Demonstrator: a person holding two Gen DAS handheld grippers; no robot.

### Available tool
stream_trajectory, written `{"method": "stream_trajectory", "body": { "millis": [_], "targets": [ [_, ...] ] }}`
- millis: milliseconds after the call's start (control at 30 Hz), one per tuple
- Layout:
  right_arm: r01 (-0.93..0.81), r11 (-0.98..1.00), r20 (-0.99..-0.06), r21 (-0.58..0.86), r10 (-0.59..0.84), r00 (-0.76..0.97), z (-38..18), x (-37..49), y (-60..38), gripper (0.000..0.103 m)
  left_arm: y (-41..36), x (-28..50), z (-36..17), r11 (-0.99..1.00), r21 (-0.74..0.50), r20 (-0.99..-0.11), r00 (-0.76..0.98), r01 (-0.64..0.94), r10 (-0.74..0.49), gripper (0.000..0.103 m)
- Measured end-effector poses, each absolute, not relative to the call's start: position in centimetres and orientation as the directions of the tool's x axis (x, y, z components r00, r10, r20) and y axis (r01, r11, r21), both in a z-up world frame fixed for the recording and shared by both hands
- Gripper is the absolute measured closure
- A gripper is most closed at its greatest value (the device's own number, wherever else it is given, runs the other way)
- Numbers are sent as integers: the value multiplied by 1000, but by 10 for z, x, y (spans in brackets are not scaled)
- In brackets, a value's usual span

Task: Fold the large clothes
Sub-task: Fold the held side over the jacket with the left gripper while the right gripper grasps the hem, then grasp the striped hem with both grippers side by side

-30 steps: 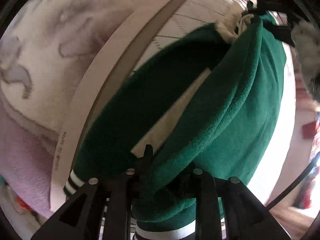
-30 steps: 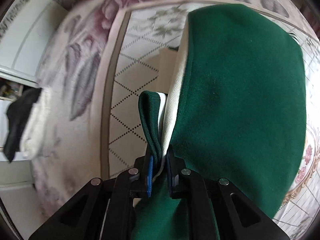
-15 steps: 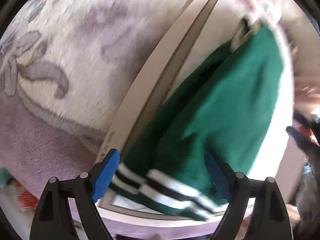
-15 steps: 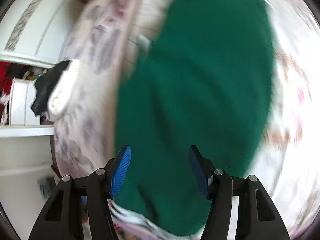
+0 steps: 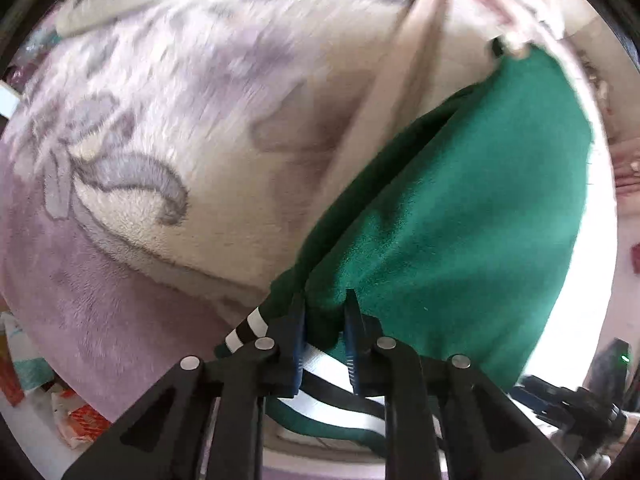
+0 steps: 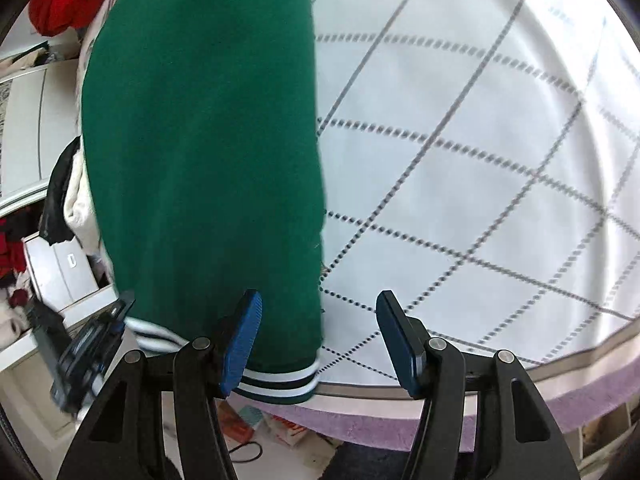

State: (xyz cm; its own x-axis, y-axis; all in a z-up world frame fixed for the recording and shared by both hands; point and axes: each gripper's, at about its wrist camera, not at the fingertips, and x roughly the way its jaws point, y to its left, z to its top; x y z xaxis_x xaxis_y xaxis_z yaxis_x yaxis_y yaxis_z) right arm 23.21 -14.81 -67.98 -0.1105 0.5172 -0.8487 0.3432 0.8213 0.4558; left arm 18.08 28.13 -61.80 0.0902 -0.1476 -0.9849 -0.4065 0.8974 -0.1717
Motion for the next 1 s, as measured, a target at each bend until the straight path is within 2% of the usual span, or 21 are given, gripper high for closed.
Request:
{"method": "stream_trajectory", "body": {
  "millis": [67,200,233,267,333,367,400,467,600,667,733,867,1000],
  "targets": [
    [350,796,-826,494,555,-97,-694,230,-143,39,289,189,-633,892,-173,-985,61,-418,-162,86],
    [411,667,-702,621,707,-86,-737,223,-122,34,287,193,-627,900,-162,-986,38,-404,-160,82],
    [424,618,-665,662,746,-49,-743,222,-118,39,287,195,-623,894,-166,-985,36,-417,-166,81],
    [430,601,-657,673,753,-23,-745,221,-117,57,286,199,-619,888,-168,-985,33,-429,-170,77],
    [450,599,-667,663,745,-8,-746,218,-115,84,290,200,-609,872,-188,-980,34,-451,-194,74],
    [464,604,-678,647,735,-12,-744,216,-119,86,292,198,-603,862,-203,-977,40,-464,-209,70],
    [482,600,-679,639,734,-12,-741,214,-125,87,298,195,-598,846,-225,-972,49,-484,-230,57],
    [503,603,-696,619,718,-4,-730,213,-144,88,300,189,-584,801,-306,-949,92,-514,-303,39],
    [445,726,-823,523,566,43,-689,232,-210,87,279,172,-577,753,-375,-916,91,-541,-391,39],
    [339,857,-908,389,418,-16,-676,249,-235,75,259,169,-581,762,-368,-913,53,-533,-405,39],
    [309,903,-937,297,338,-87,-673,255,-251,71,234,166,-589,773,-360,-907,2,-522,-421,39],
    [233,919,-936,319,344,-75,-645,244,-261,67,173,175,-601,793,-424,-869,-51,-437,-492,39],
    [211,887,-903,411,428,-42,-635,229,-231,67,134,187,-611,885,-328,-925,-81,-330,-372,43]
  ]
}}
